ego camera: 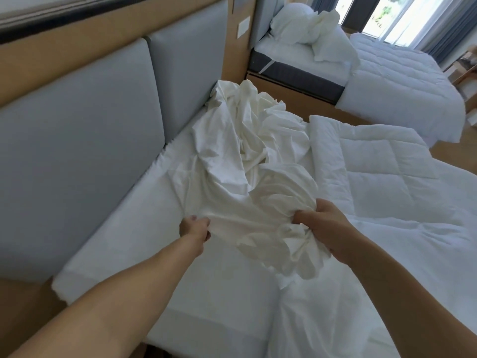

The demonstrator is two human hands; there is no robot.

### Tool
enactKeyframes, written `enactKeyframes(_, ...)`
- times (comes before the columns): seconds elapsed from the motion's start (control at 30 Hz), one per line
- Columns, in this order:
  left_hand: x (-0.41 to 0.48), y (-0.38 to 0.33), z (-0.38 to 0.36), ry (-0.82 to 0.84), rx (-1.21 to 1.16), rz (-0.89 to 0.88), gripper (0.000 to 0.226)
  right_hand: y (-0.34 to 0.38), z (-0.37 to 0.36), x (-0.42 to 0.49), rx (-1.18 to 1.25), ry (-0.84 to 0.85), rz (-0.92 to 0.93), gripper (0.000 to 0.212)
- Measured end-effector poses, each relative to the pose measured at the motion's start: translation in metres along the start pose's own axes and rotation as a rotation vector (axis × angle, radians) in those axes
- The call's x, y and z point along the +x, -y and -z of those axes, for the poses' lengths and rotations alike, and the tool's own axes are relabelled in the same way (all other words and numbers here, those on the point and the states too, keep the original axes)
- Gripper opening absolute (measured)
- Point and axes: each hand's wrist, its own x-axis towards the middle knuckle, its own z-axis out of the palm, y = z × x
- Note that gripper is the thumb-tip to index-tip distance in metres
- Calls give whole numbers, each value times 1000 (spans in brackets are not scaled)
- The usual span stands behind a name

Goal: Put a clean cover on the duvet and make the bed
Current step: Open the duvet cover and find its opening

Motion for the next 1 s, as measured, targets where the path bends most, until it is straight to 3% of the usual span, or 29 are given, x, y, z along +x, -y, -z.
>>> enactKeyframes(0.07,-16,-10,8,-2,139,-145,28,-5,2,-1,-63,-25,6,18)
enactKeyframes(0.17,-53,-31,13,176,263,-257,12,-6,4,-6,-67,-33,17,15)
enactKeyframes(0.27,-100,-55,17,342,317,-290,10,-3,11,-13,-63,-50,37,14)
enactKeyframes(0.5,-216,-96,23,1031,477,-362,16,6,26,-41,-2,-134,85,18)
enactKeyframes(0.67,-242,-97,38,1131,527,-434,16,5,22,-64,15,-210,77,48)
enactKeyframes(0.77,-234,-92,49,1138,572,-421,16,-1,18,-73,17,-218,79,33)
enactKeyframes(0.83,-217,-88,49,1022,612,-401,16,-10,13,-78,17,-215,65,34)
enactKeyframes(0.9,-200,-79,47,950,737,-360,19,-17,6,-83,1,-221,43,35)
enactKeyframes(1.0,-189,-62,42,1017,1127,-261,32,-25,1,-88,-39,-218,14,49)
